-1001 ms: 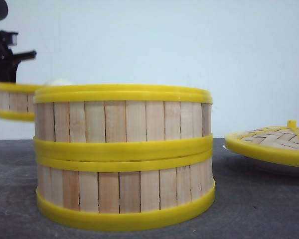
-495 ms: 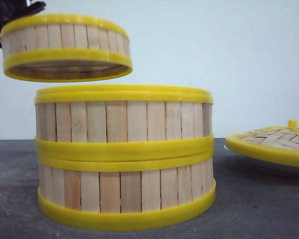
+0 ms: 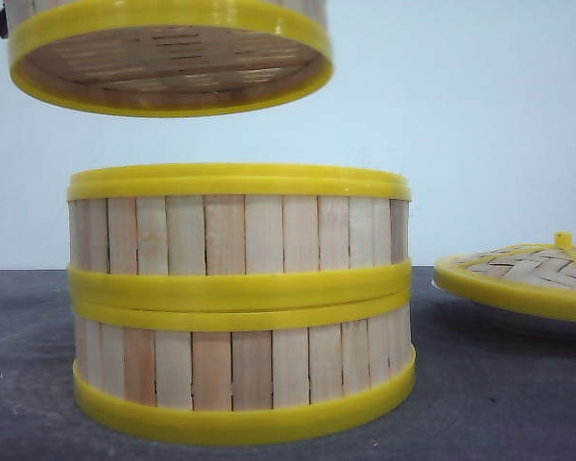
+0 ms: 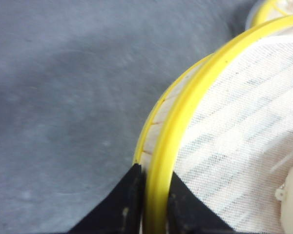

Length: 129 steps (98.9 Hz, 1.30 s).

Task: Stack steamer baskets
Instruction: 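Carry the basket over the two-basket stack and lower it on top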

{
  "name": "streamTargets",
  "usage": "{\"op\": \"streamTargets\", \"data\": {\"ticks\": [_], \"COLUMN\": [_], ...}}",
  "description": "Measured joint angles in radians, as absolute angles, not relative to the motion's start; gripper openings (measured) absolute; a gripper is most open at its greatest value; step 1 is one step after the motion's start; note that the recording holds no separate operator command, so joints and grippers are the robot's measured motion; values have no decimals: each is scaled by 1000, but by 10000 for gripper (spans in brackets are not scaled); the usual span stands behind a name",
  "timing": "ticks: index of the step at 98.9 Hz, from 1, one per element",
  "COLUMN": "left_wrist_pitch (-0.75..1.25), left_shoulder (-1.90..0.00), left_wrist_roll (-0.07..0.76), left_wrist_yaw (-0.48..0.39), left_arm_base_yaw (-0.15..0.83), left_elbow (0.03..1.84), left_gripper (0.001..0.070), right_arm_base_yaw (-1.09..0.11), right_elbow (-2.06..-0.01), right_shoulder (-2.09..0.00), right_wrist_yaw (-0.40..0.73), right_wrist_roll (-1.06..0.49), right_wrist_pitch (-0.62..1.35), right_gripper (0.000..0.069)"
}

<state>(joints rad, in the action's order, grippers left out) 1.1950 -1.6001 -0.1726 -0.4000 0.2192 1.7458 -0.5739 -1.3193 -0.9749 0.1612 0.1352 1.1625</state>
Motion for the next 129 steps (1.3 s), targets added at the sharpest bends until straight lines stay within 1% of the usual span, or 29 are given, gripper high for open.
{"op": "streamTargets", "data": {"ticks": [20,51,60,78,129], "left_wrist_pitch": [1137,1029,1000,977,950], "left_shoulder": [-1536,-1534,-1534,-1534,-1585], "left_wrist_roll": [-173,-162,-153,-134,-129], "left_wrist_yaw": [-400,-395,-386,-316,-318], "left_arm_base_yaw": [288,365,369,367,376], "left_elbow": [1608,1511,1510,1510,1509], "left_gripper": [29,29,29,29,29], "right_arm_base_yaw": [-574,-574,-574,-574,-574], "right_elbow": [-1319,-1319,-1319,-1319,-1319], "right_shoulder": [-975,-975,-975,-975,-975], "right_wrist_yaw": [161,161,162,162,161], "right_wrist_roll": [133,130,130,130,130], "right_wrist_pitch": [1163,1163,1163,1163,1163], "right_gripper": [444,444,444,444,444]}}
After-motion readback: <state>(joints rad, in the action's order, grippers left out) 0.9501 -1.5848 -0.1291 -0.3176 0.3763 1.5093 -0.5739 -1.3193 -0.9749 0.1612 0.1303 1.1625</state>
